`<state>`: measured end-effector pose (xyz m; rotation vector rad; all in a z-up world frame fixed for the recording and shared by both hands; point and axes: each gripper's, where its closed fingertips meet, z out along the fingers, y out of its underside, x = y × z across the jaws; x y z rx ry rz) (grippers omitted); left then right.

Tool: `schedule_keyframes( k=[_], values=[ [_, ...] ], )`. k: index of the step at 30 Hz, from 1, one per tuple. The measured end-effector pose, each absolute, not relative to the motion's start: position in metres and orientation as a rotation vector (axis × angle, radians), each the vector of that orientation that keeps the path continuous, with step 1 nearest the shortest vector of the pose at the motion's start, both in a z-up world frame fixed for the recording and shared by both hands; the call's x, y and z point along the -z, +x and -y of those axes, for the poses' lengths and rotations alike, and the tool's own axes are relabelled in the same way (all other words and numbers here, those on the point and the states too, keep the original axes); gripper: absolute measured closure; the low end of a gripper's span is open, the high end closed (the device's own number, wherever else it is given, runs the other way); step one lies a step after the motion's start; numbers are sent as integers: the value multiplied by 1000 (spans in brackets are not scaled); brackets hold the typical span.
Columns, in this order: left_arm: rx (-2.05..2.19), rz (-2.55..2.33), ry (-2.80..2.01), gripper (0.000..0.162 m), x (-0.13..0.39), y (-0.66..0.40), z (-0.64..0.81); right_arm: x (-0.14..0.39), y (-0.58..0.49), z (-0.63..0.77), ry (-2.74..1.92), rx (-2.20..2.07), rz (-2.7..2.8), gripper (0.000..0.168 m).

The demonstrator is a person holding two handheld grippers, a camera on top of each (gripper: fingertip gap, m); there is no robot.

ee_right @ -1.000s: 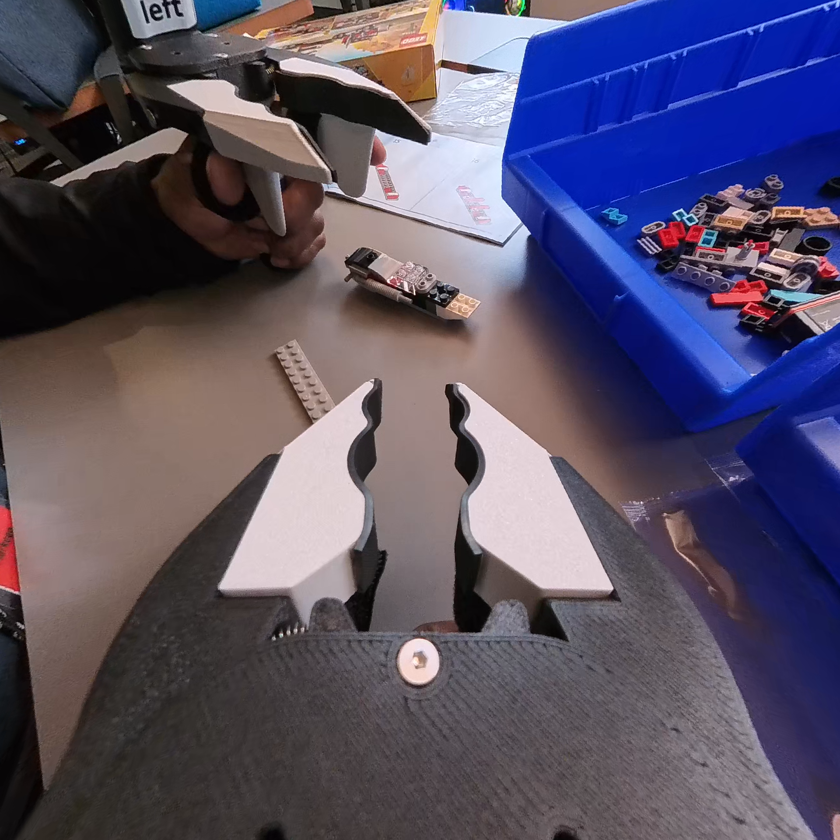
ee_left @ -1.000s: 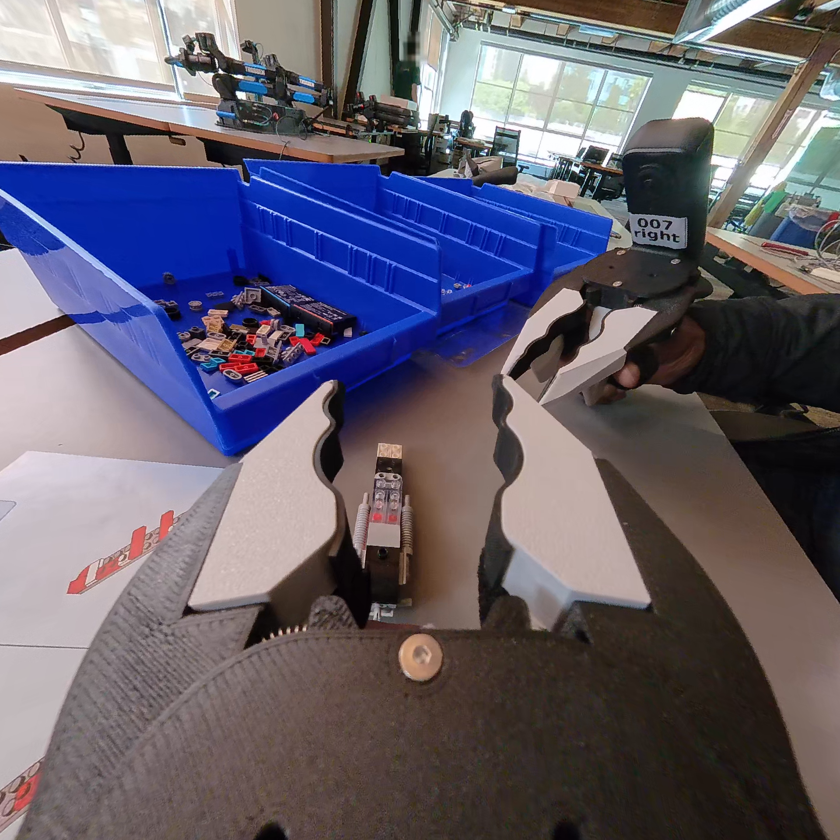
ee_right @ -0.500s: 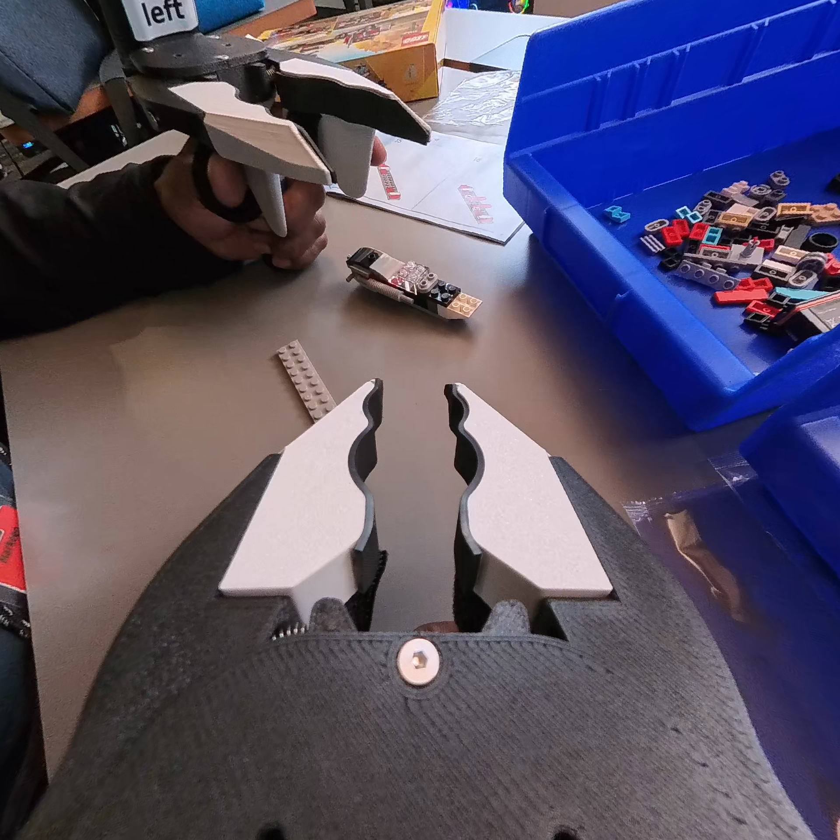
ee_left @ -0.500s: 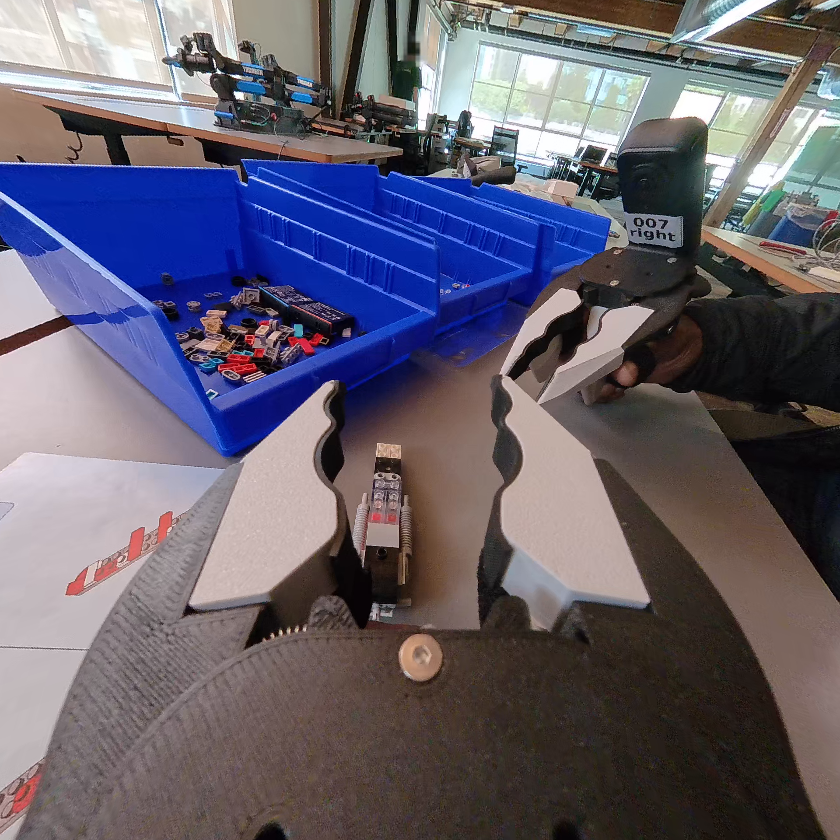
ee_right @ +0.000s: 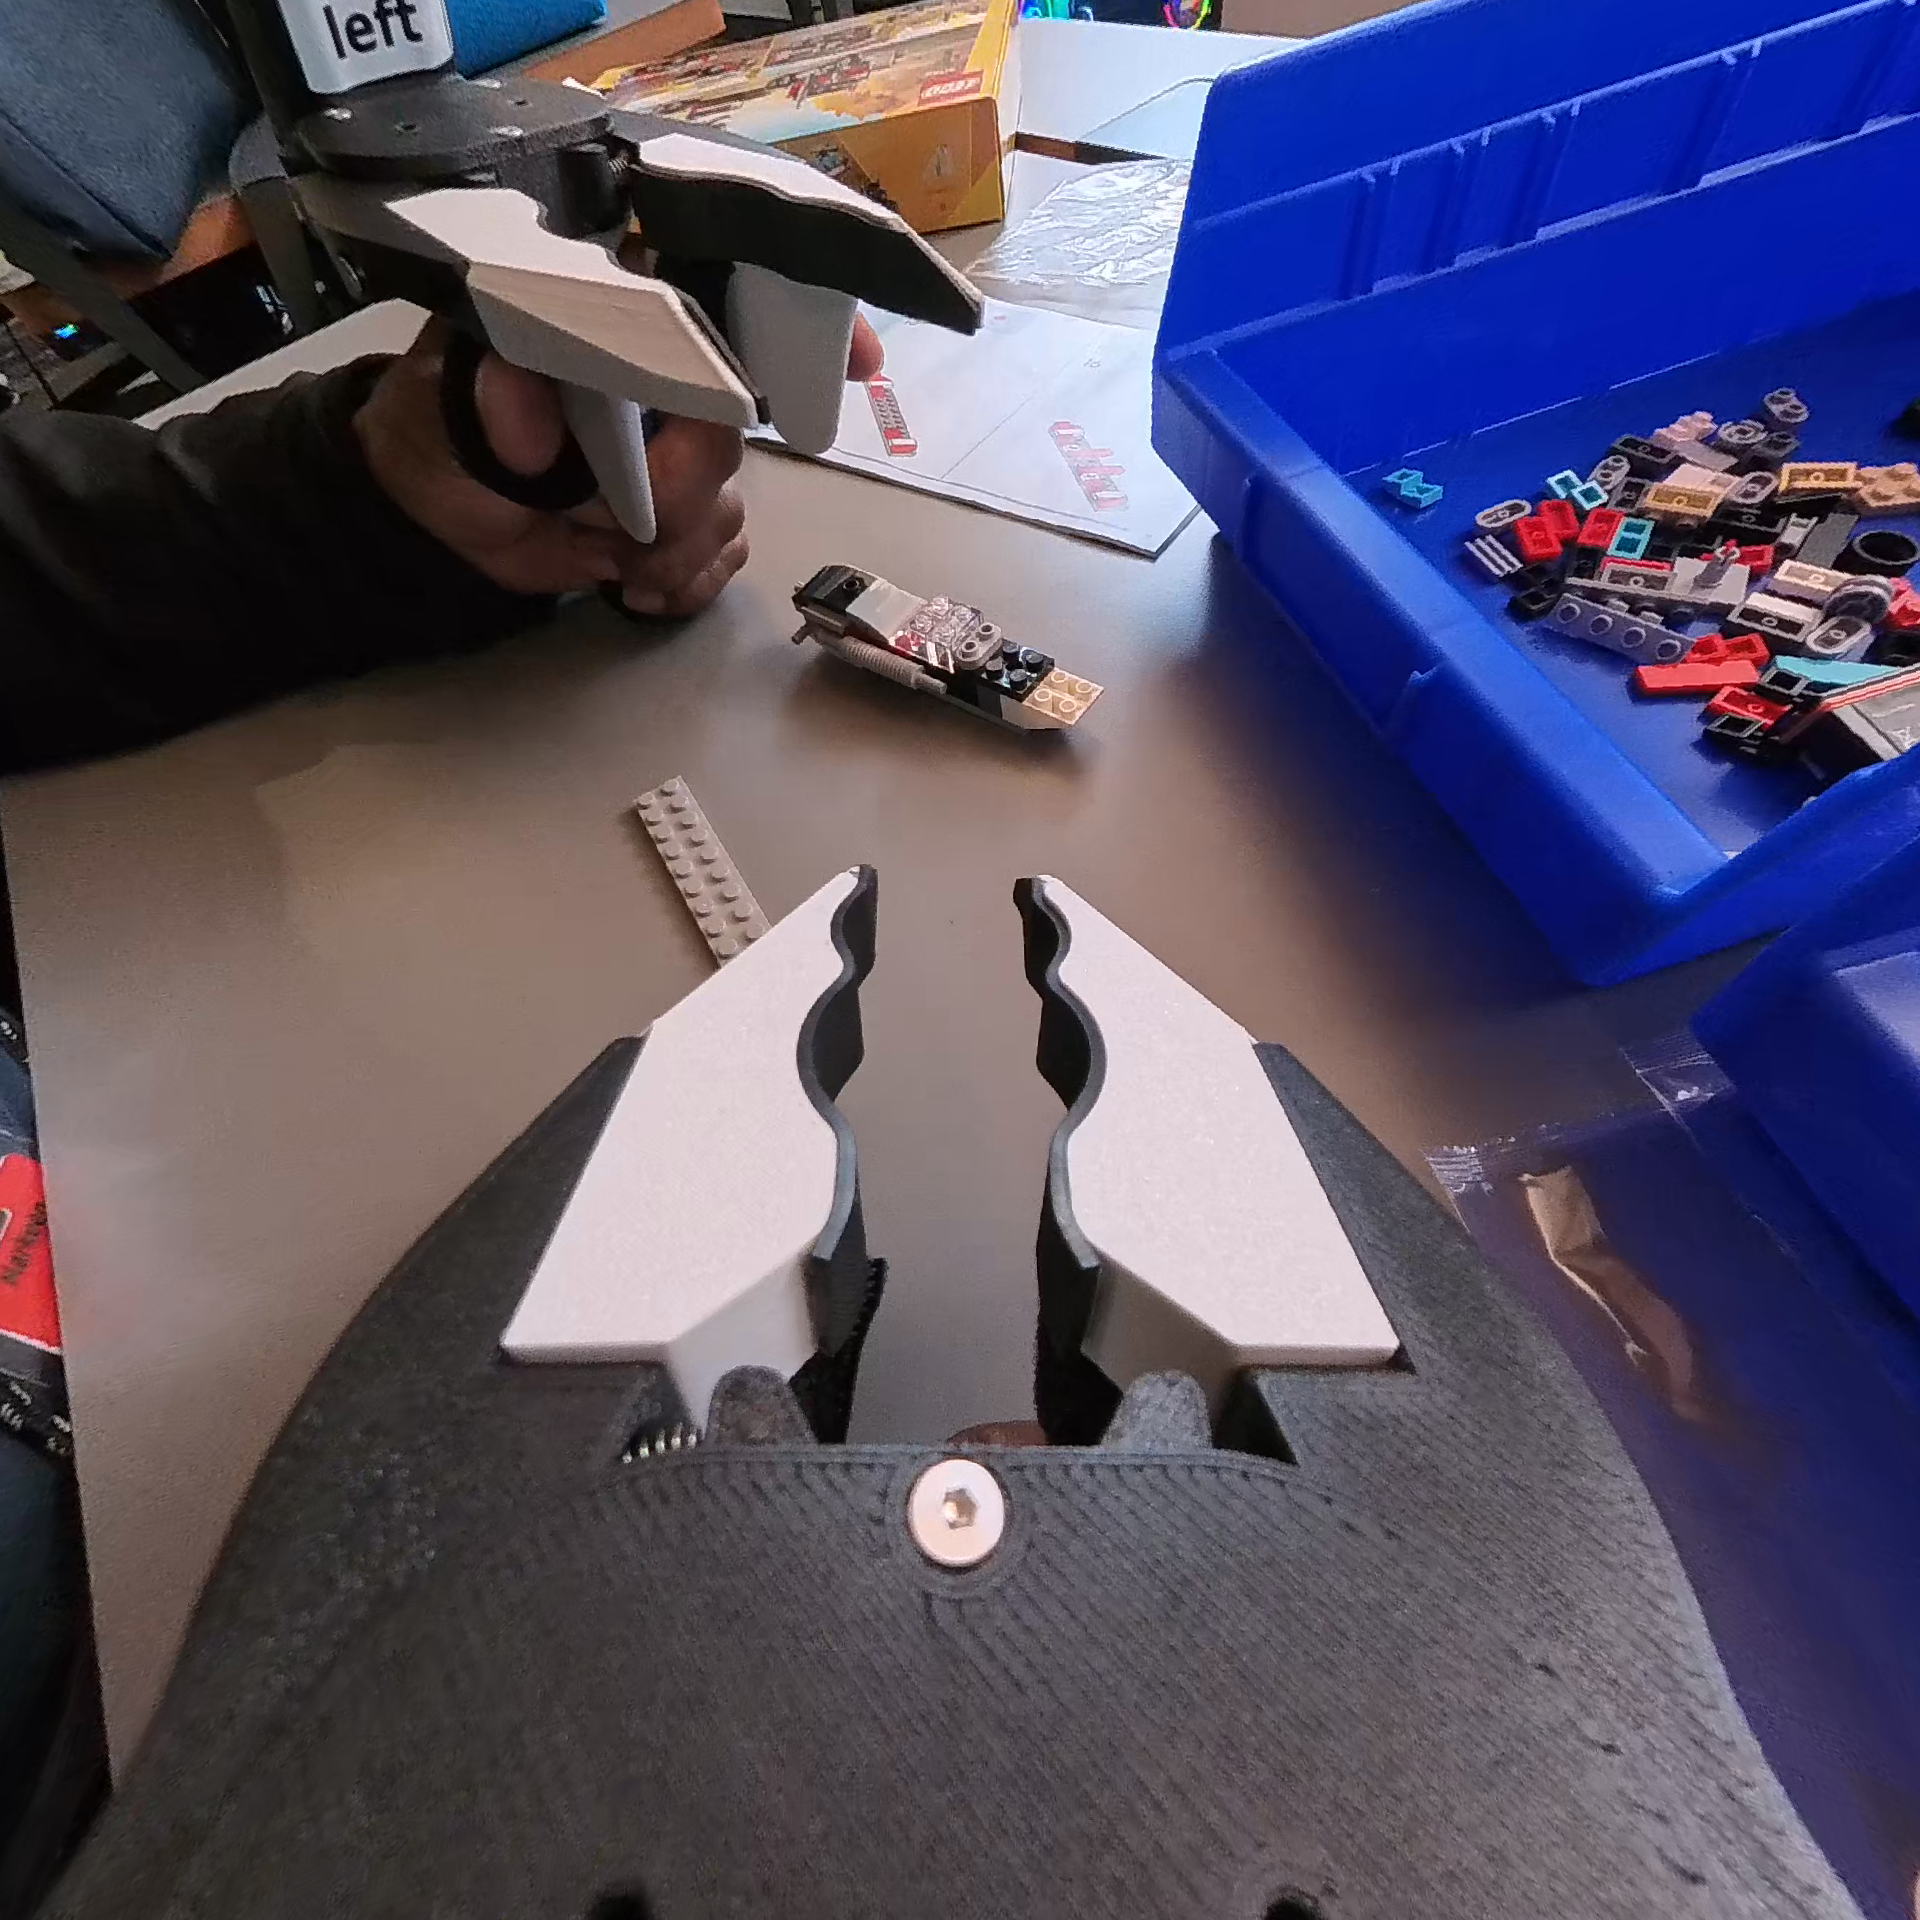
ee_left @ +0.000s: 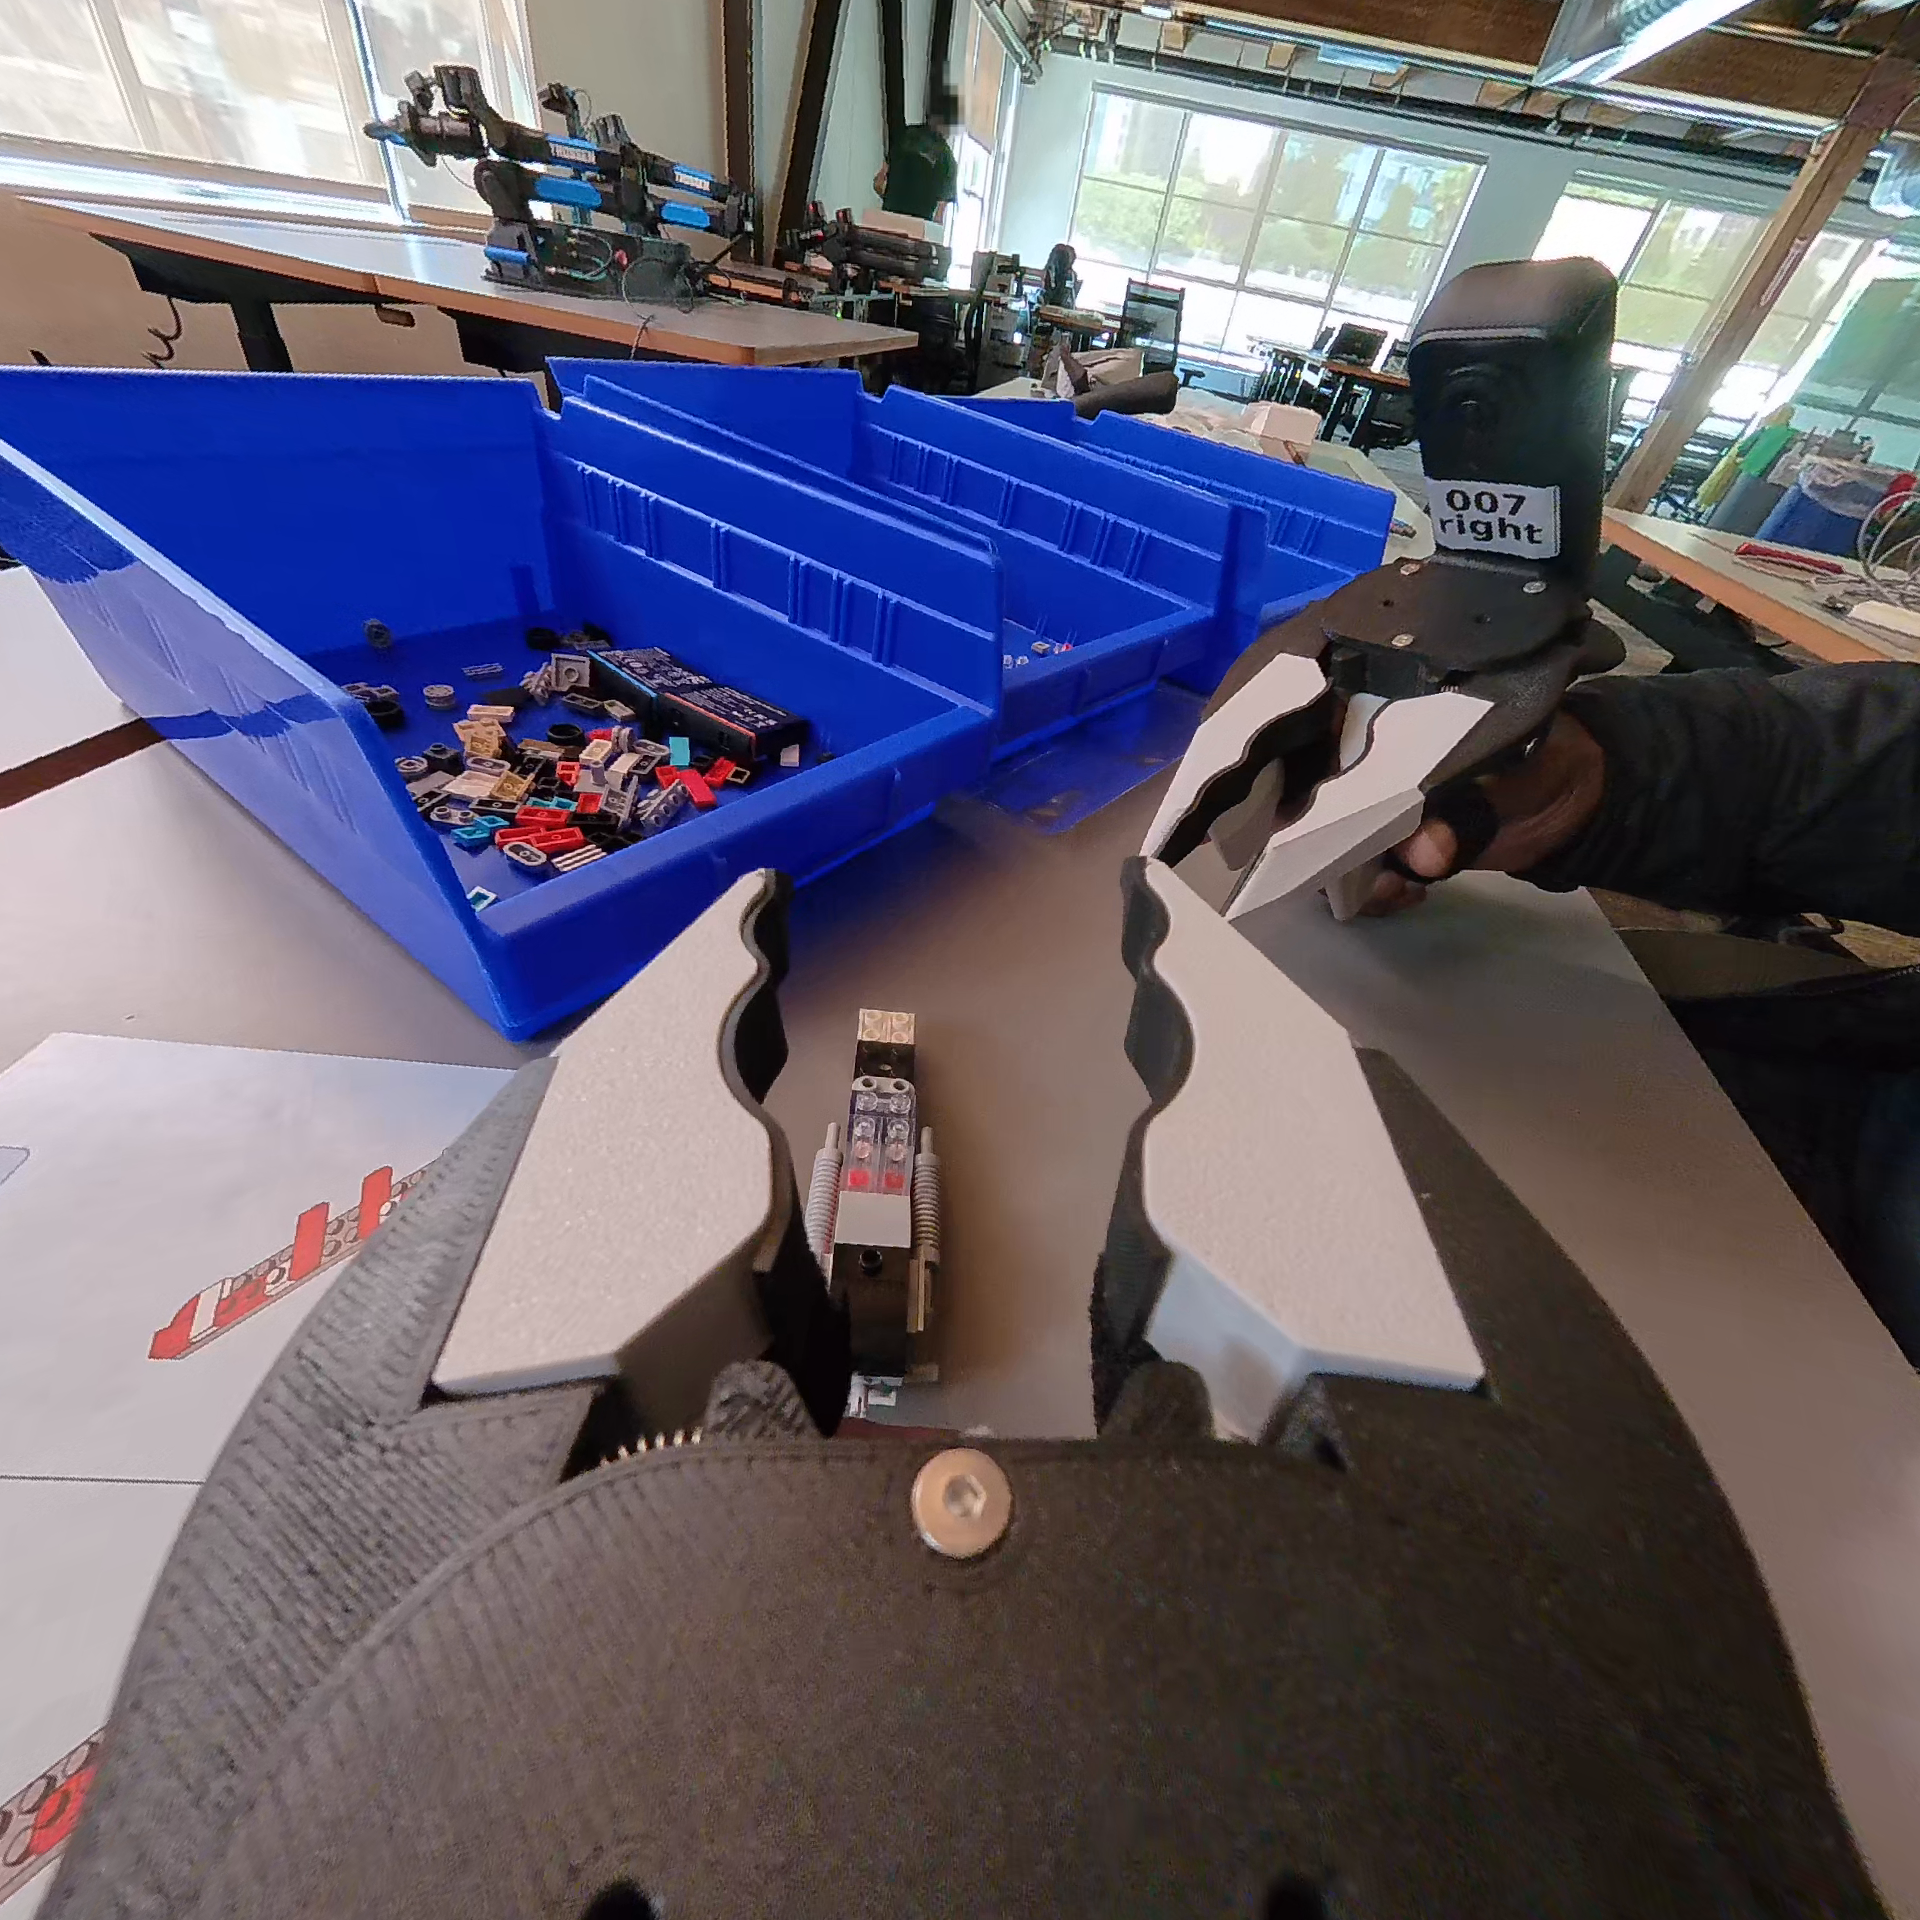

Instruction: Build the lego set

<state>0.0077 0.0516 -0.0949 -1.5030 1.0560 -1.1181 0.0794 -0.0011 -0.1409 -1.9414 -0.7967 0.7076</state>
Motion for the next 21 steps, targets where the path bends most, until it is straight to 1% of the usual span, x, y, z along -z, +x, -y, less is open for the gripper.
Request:
schedule_keyframes(
  k=[21],
  values=[
    [1127, -1033, -1521, 96, 95, 3, -55, 133, 81, 3, -1895, -711, 781, 141]
  ],
)
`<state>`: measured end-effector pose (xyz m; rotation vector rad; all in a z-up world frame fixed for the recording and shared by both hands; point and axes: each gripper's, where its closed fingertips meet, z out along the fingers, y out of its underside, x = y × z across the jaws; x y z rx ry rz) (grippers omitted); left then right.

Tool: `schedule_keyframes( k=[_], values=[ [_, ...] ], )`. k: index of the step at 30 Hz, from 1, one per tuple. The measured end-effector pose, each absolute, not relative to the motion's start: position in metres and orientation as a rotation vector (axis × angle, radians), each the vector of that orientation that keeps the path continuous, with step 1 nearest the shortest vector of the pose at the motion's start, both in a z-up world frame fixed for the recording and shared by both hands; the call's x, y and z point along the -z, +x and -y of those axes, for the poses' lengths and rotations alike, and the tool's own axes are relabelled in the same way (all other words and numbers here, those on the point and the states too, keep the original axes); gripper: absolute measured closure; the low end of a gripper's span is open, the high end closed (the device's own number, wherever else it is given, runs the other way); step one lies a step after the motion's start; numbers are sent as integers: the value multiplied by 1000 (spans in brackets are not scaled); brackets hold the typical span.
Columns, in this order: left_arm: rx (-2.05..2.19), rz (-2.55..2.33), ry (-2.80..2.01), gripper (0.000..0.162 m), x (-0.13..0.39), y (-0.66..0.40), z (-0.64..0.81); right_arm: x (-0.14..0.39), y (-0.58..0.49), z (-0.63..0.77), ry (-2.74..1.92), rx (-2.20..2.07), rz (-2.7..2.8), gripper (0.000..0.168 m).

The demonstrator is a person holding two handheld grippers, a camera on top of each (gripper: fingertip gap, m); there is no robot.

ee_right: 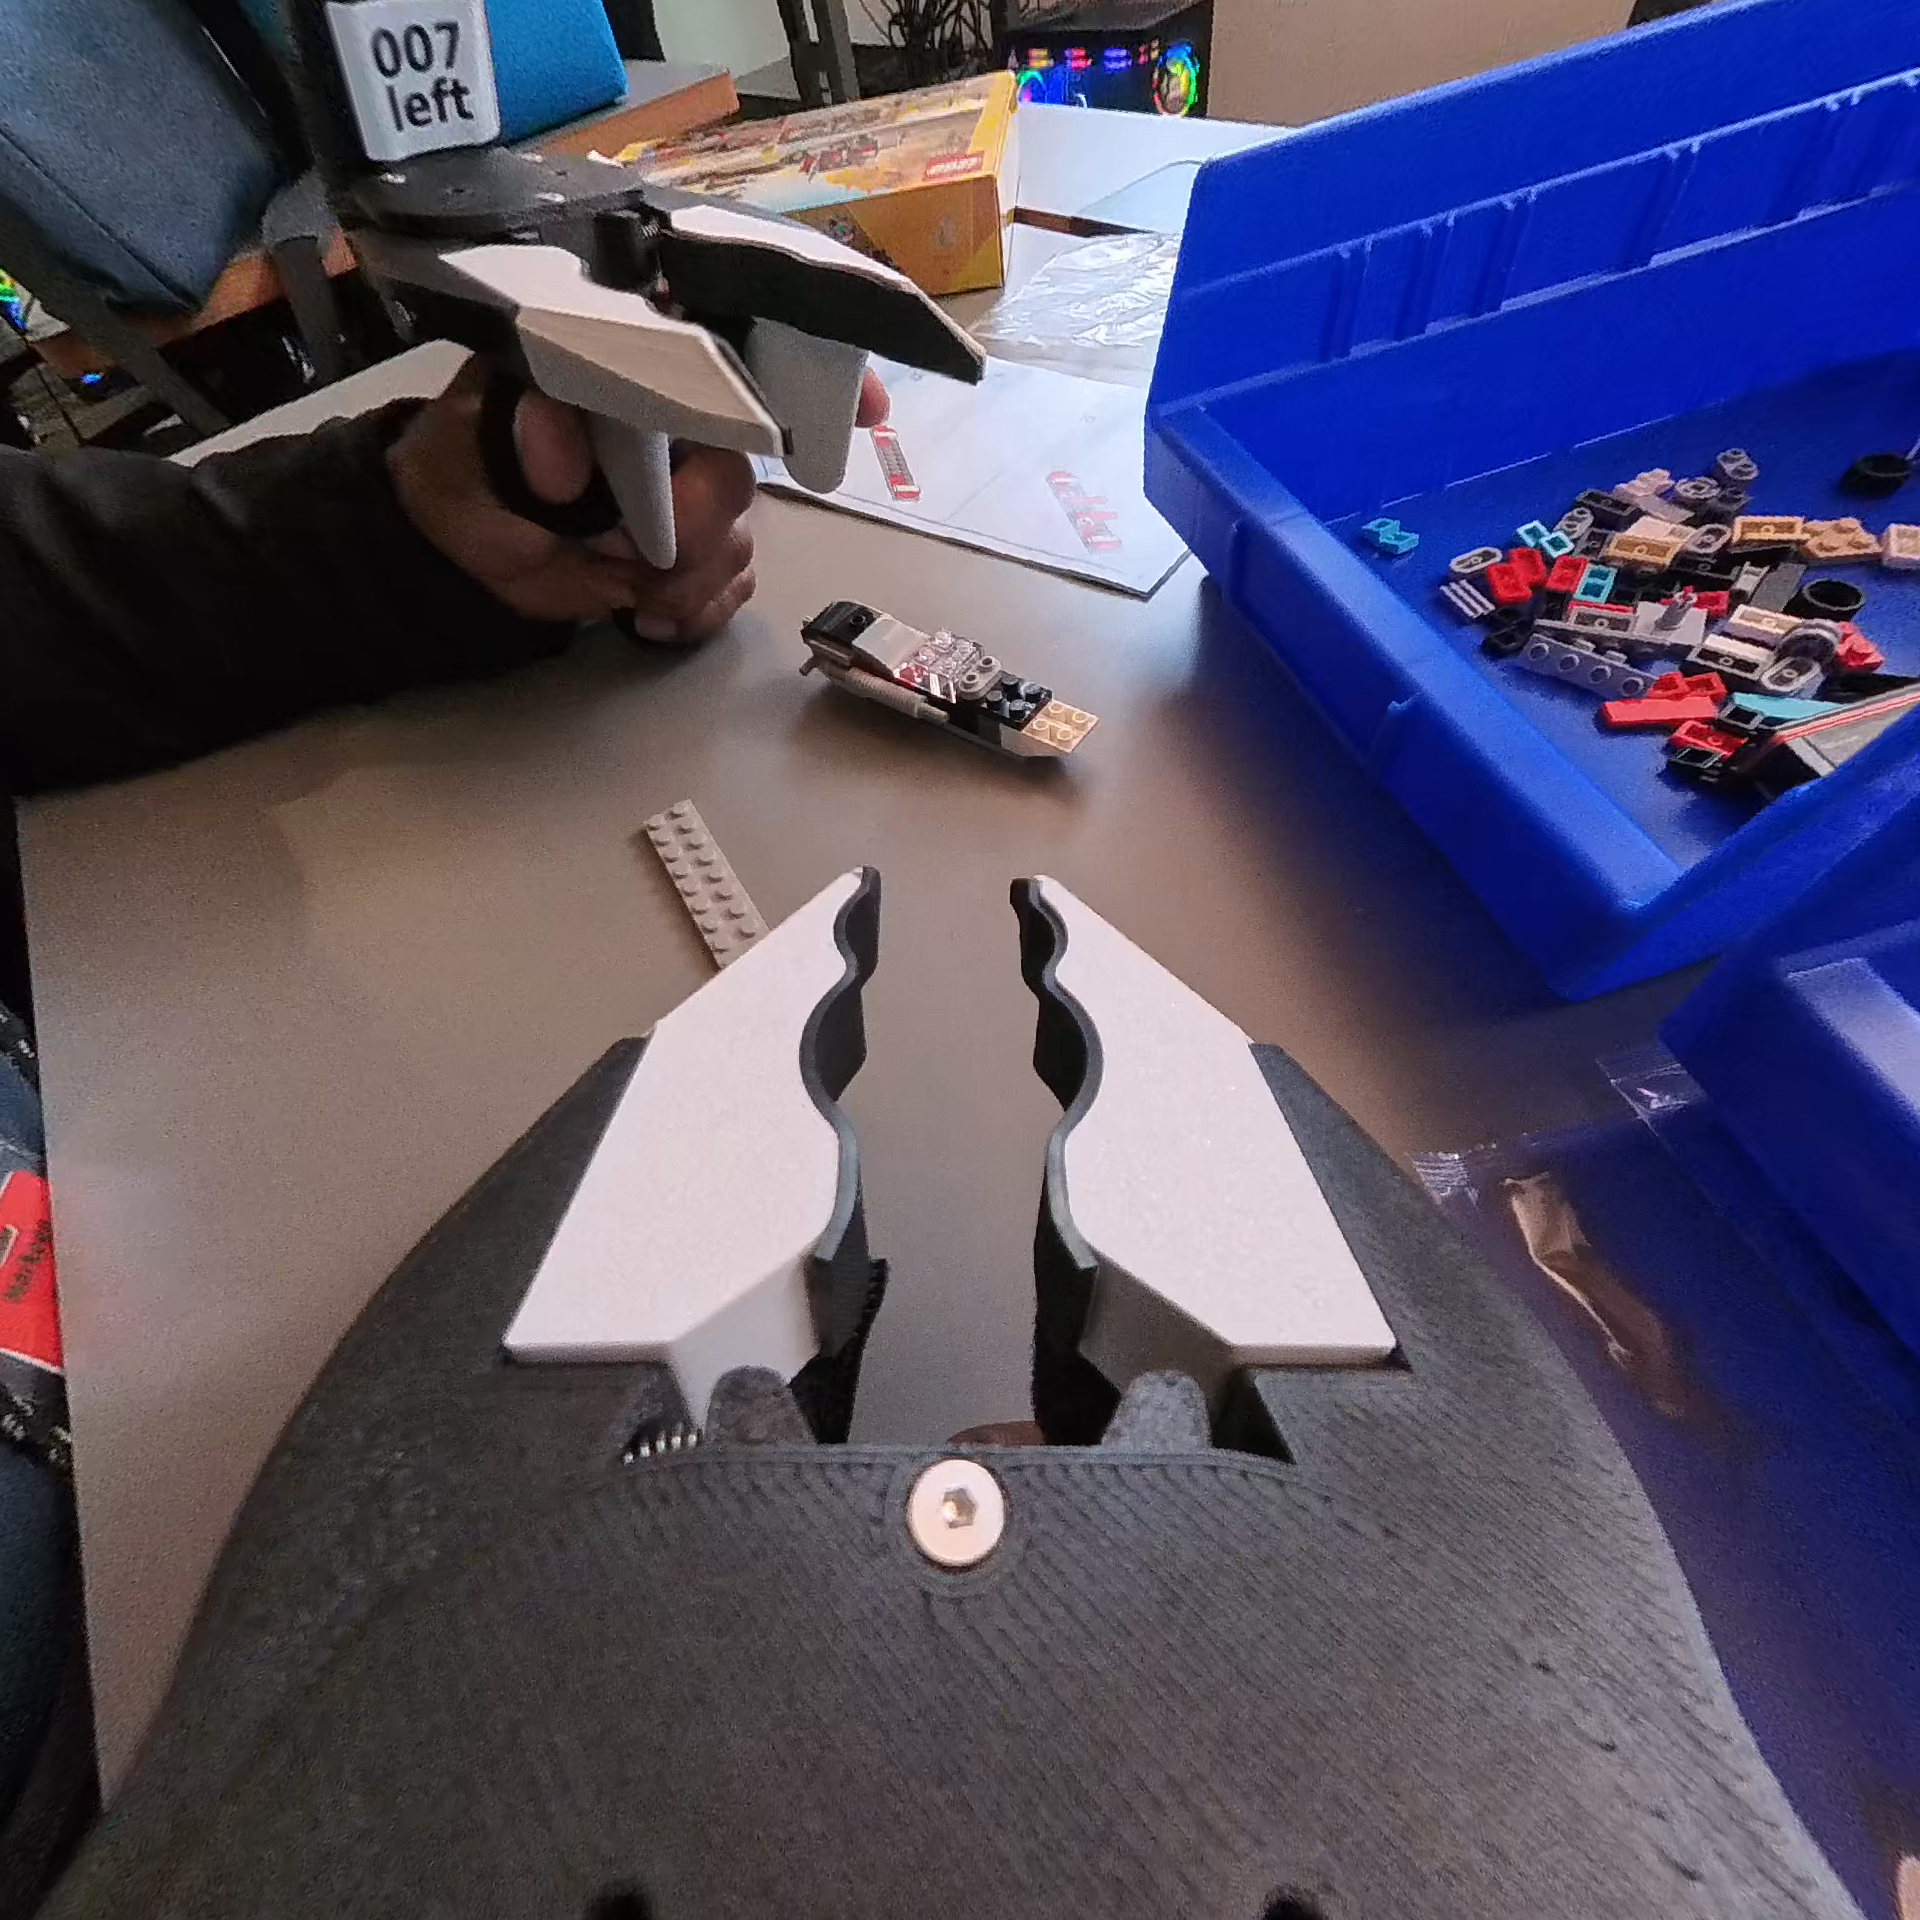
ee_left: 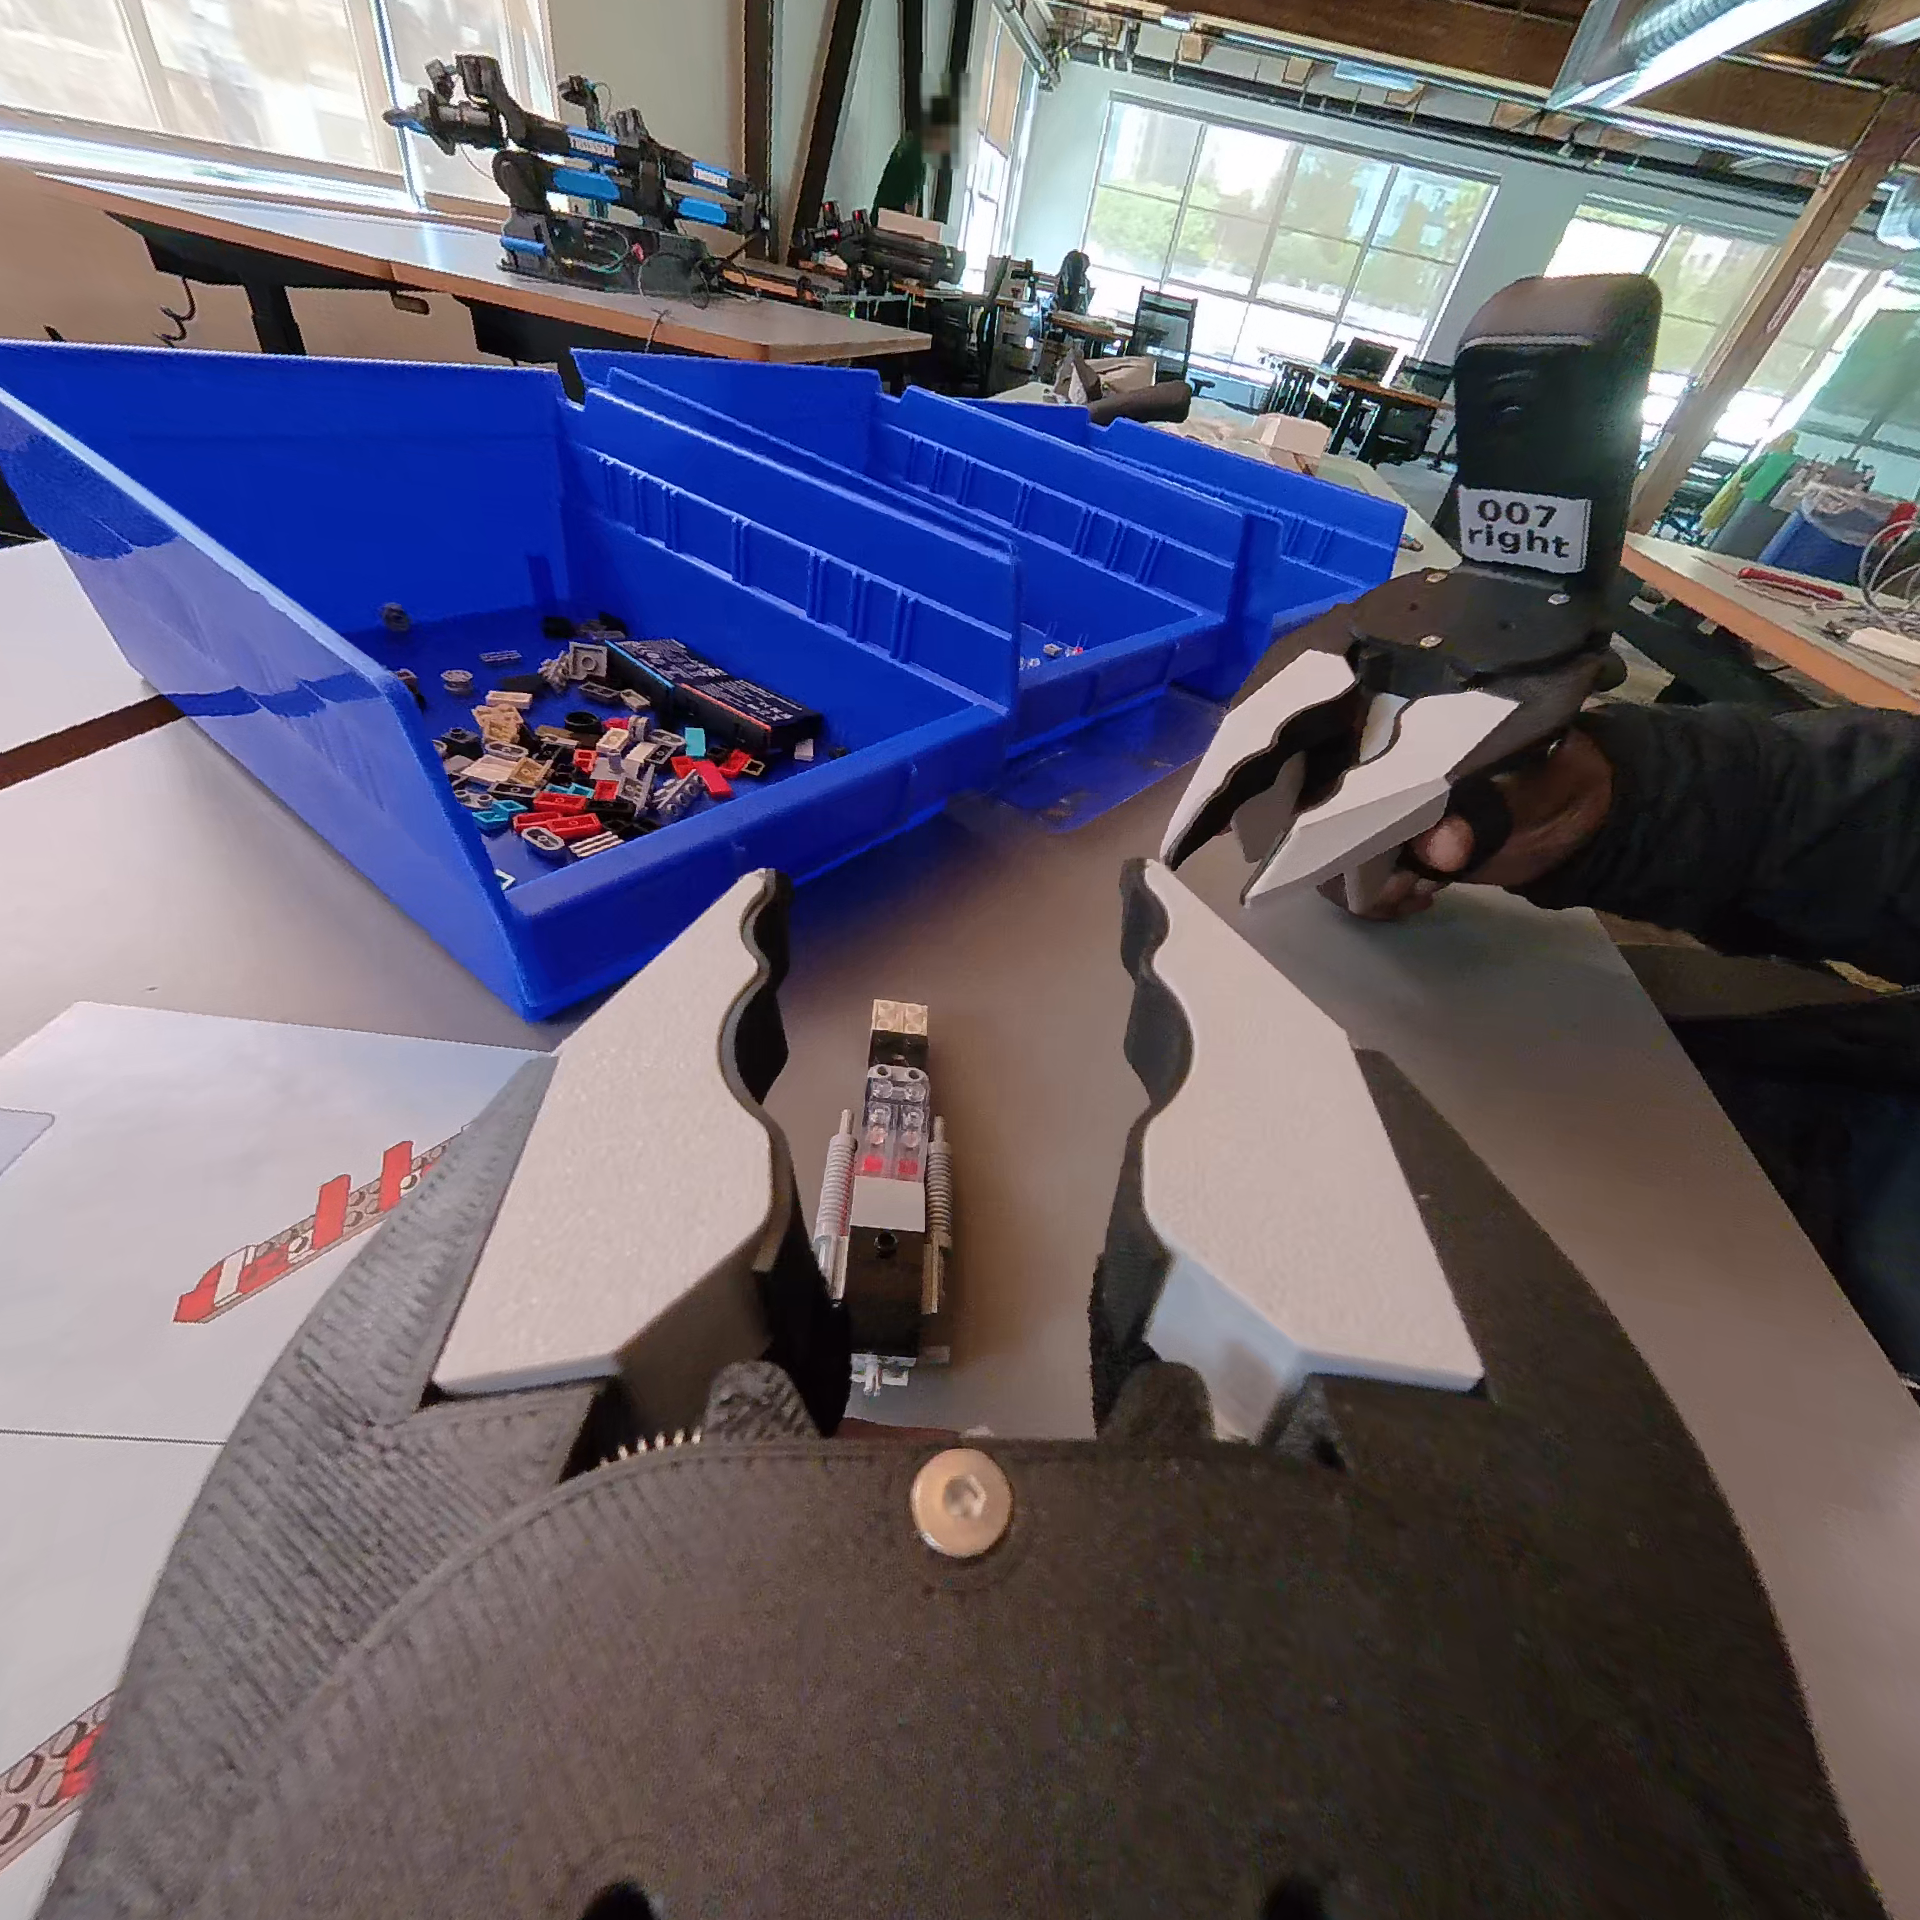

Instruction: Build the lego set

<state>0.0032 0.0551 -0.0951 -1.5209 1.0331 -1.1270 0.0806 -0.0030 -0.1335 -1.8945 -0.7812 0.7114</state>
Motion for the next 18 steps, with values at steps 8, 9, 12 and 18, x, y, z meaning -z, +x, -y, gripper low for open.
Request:
schedule_keyframes(
  k=[8, 9, 12, 18],
  values=[
    [1144, -1014, -1532, 97, 95, 2, -57, 124, 86, 2, -1854, -776, 717, 142],
    [1144, -1014, -1532, 97, 95, 2, -57, 123, 87, 2, -1854, -789, 706, 142],
    [1144, -1016, -1532, 97, 95, 2, -57, 113, 90, -5, -1823, -796, 647, 143],
    [1145, -1015, -1535, 97, 95, 2, -57, 8, 71, -87, -1726, -438, 967, 147]
  ],
)
